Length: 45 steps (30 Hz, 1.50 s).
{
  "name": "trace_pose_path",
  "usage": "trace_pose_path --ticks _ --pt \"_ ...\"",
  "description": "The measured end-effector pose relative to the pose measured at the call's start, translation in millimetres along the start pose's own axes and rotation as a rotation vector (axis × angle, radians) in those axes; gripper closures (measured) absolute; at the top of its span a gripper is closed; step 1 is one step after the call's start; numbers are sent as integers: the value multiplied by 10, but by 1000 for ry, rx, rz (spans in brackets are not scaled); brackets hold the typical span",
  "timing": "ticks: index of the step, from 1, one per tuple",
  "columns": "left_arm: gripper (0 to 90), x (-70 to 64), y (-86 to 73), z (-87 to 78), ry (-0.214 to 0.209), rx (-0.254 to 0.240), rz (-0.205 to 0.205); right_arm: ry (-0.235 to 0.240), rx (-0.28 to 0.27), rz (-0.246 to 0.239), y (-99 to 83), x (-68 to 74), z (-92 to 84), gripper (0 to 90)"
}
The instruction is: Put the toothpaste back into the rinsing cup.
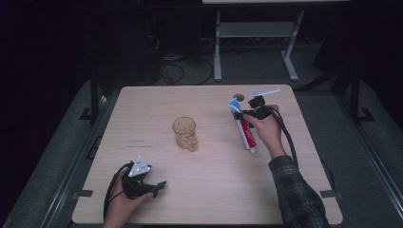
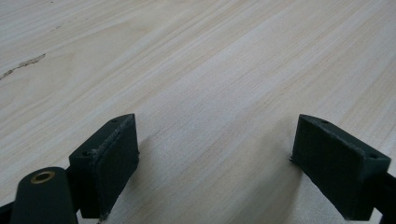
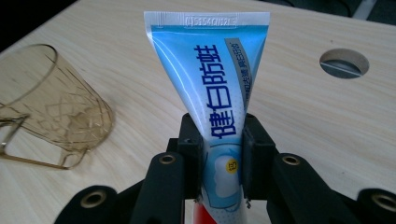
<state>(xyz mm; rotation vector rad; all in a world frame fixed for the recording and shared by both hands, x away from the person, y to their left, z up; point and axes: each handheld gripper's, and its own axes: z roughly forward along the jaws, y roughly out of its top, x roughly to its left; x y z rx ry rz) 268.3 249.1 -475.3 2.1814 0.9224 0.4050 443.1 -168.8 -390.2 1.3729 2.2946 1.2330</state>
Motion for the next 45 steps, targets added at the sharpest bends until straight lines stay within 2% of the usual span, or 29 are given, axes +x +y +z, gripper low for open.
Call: trace_pose_path --ticks 10,17,23,30,33,45 --pt "134 0 0 0 1 -1 0 67 -108 4 32 62 -178 728" --pt "134 0 0 0 0 -1 0 99 -191 -27 88 155 -278 727" --pt "134 -1 0 1 1 -1 -2 128 -225 -35 123 207 -311 726" --pt "134 0 0 0 1 0 0 145 -241 -59 188 287 -335 727" --pt "134 0 0 0 1 0 0 155 -261 -78 261 364 -358 726" --pt "134 2 0 1 0 -1 2 192 -286 -124 469 575 -358 726"
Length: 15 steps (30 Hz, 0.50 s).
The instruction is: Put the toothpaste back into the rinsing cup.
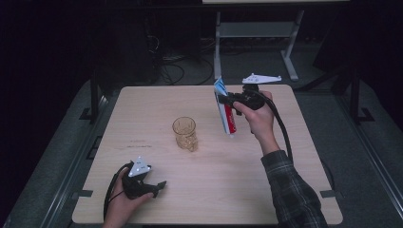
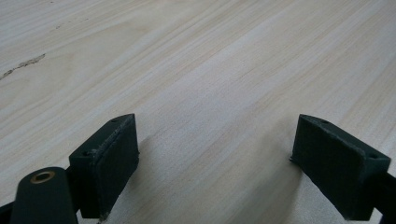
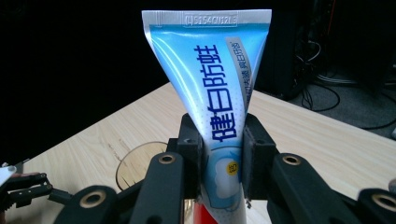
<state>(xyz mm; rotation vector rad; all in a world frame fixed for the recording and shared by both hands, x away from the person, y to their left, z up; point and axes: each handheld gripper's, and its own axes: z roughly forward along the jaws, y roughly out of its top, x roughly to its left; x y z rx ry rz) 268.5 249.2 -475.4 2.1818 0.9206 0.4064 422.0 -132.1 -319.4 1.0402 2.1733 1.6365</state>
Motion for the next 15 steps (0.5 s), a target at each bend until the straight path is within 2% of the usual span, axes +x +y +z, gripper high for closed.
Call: trace_pose_path --ticks 15 --pt "134 -2 0 1 0 -2 -3 41 -24 -33 185 167 132 725"
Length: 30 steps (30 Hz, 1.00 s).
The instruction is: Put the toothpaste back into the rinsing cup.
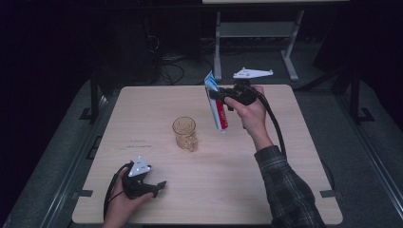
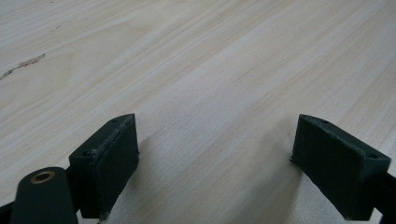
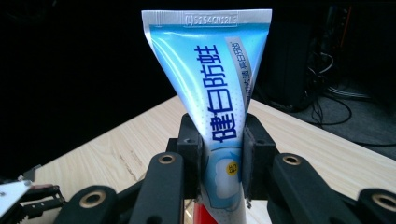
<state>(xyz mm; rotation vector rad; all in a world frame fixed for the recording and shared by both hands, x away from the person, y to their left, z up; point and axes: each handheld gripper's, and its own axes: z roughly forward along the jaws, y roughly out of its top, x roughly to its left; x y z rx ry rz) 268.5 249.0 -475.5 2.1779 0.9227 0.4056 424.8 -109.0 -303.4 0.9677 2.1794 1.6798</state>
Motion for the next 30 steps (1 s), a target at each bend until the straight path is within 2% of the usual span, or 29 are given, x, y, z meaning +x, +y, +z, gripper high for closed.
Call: trace_pose_path --ticks 8,12,30 --pt "134 0 0 0 0 -1 -1 15 4 -15 80 61 95 724" --pt "134 0 0 0 0 -1 -1 33 -9 -7 113 93 132 724" --pt "134 1 0 0 -1 1 0 66 -1 -46 278 297 371 724"
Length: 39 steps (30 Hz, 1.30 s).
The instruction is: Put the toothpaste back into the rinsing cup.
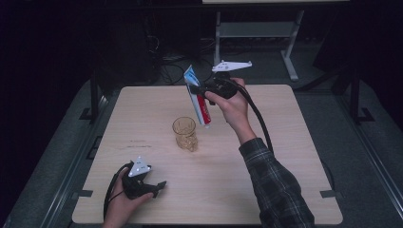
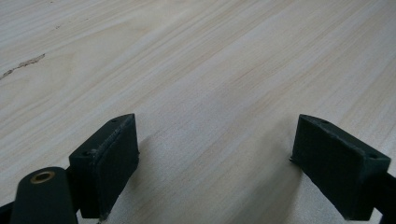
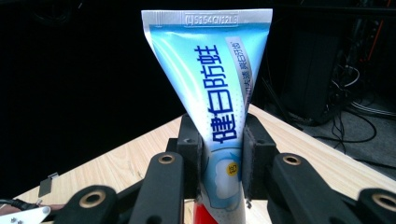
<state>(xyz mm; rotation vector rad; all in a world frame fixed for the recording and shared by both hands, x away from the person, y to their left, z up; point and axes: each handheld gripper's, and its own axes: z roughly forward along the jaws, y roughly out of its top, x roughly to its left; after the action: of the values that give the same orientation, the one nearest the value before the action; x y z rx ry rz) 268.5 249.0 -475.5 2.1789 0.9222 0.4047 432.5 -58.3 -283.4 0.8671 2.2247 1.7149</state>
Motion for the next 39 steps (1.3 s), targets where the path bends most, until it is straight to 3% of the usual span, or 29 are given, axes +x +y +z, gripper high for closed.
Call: trace_pose_path --ticks 14,39 --pt "134 -2 0 -1 -2 1 2 27 -7 -10 59 96 235 724" --pt "134 -5 0 -1 -8 1 5 39 15 -7 -30 106 609 721"
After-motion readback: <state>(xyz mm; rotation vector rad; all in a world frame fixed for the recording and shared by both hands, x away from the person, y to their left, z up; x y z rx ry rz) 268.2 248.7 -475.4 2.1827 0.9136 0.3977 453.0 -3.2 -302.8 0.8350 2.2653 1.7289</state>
